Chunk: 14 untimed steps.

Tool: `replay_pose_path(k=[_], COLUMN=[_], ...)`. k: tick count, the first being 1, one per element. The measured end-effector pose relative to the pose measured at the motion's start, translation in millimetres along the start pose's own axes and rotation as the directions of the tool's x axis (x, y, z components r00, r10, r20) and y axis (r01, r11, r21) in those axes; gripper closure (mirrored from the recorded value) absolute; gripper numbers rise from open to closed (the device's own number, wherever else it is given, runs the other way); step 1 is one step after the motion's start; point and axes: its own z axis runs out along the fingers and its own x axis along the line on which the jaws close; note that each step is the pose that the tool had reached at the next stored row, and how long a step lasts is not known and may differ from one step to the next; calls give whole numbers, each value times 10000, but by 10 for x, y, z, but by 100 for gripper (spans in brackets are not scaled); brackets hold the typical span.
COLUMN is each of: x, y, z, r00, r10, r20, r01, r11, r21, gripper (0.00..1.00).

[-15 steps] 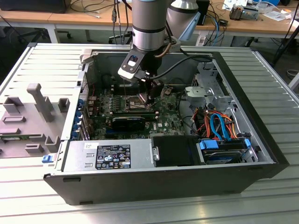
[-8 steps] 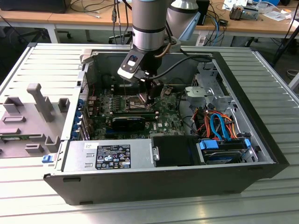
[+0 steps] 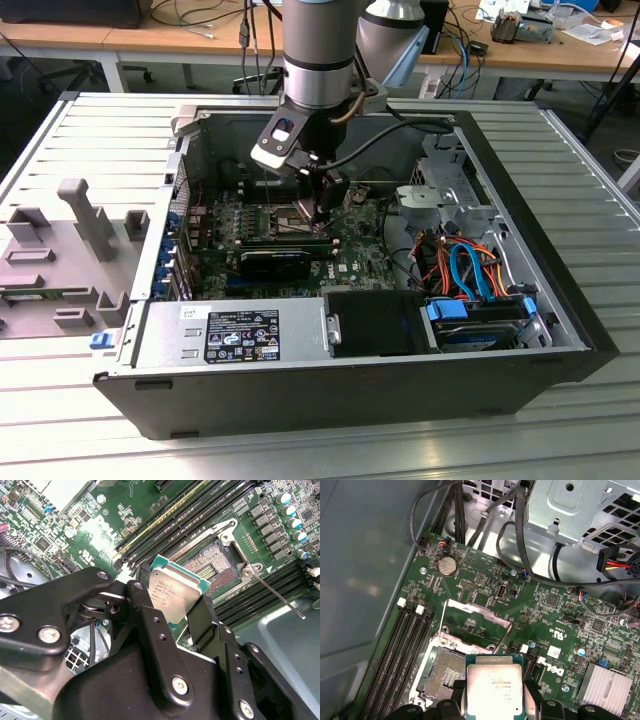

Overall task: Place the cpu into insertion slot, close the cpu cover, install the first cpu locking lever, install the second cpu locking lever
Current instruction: 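Place the cpu into insertion slot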

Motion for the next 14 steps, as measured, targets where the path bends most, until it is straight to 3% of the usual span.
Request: replay_pose_path(k=[14], x=[0], y=[0], z=[0], r00=[9997], r10=[236], r20=[3], r01=[-236], r11=[9997], r21=[8], gripper=[46])
